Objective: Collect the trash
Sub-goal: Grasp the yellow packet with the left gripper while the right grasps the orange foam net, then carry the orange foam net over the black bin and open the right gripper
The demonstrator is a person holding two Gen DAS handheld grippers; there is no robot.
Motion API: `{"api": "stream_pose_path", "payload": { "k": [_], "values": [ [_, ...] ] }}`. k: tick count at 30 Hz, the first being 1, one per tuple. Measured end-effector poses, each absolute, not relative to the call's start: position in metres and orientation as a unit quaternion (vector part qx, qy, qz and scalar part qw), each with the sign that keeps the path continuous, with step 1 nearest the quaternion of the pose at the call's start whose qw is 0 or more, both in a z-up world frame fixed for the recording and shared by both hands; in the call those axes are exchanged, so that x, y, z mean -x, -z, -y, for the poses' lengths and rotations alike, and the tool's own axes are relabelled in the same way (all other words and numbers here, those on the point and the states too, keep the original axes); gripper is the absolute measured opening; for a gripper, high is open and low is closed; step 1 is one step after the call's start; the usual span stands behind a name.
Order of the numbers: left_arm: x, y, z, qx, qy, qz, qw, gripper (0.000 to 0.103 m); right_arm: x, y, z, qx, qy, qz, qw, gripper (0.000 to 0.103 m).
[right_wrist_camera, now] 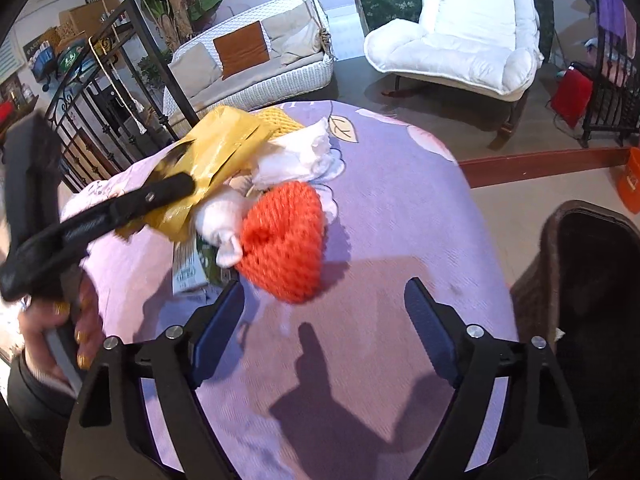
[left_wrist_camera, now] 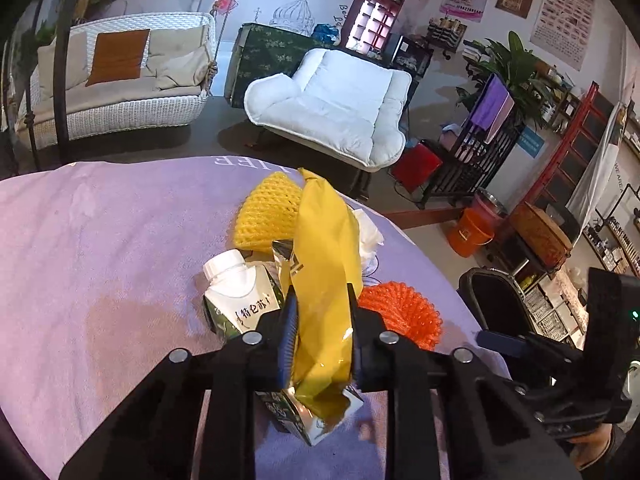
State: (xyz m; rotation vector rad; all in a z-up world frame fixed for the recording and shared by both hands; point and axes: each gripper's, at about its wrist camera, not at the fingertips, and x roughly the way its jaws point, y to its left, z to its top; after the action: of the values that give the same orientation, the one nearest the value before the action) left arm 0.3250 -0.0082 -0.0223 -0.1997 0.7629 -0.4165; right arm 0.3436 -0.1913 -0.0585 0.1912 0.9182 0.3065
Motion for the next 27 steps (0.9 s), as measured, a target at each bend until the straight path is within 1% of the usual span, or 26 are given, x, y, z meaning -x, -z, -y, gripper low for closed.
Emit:
{"api": "stream_pose_path", "payload": {
  "k": [2,5,6,7,8,9,10,14,20,27],
  "values": [
    [-0.32,0.02,0.008,0.092,0.199,-0.365,0.905,0.018,-0.354,0.061,0.186,-0.096,-0.153,-0.444,0.878,0.078],
    [-0.31,0.015,0.006,0.09,0.194,-0.351,0.911,0.017,-0.366,0.065,0.18,-0.098,-0.152,-0.452,0.874,0.066],
    [-0.308,0.013,0.005,0.094,0.195,-0.348,0.912,0.016,-0.37,0.067,0.178,-0.097,-0.153,-0.455,0.872,0.056],
    [-0.305,0.011,0.004,0.099,0.194,-0.345,0.913,0.016,-0.373,0.069,0.175,-0.096,-0.154,-0.459,0.869,0.043],
    [-0.301,0.009,0.002,0.102,0.192,-0.342,0.914,0.016,-0.374,0.071,0.174,-0.097,-0.157,-0.462,0.867,0.036],
    [-0.297,0.007,0.001,0.105,0.191,-0.339,0.915,0.016,-0.374,0.073,0.174,-0.104,-0.161,-0.465,0.864,0.025],
    [-0.293,0.006,0.0,0.105,0.189,-0.336,0.917,0.016,-0.373,0.073,0.175,-0.109,-0.163,-0.465,0.863,0.022],
    [-0.271,0.001,-0.003,0.102,0.17,-0.322,0.926,0.016,-0.364,0.07,0.177,-0.114,-0.164,-0.454,0.868,0.019],
    [-0.235,-0.006,0.004,0.09,0.157,-0.302,0.936,0.016,-0.332,0.058,0.187,-0.099,-0.14,-0.428,0.887,0.018],
    [-0.208,-0.004,0.014,0.103,0.166,-0.307,0.931,0.016,-0.284,0.048,0.218,-0.102,-0.113,-0.404,0.902,0.018]
  ]
}}
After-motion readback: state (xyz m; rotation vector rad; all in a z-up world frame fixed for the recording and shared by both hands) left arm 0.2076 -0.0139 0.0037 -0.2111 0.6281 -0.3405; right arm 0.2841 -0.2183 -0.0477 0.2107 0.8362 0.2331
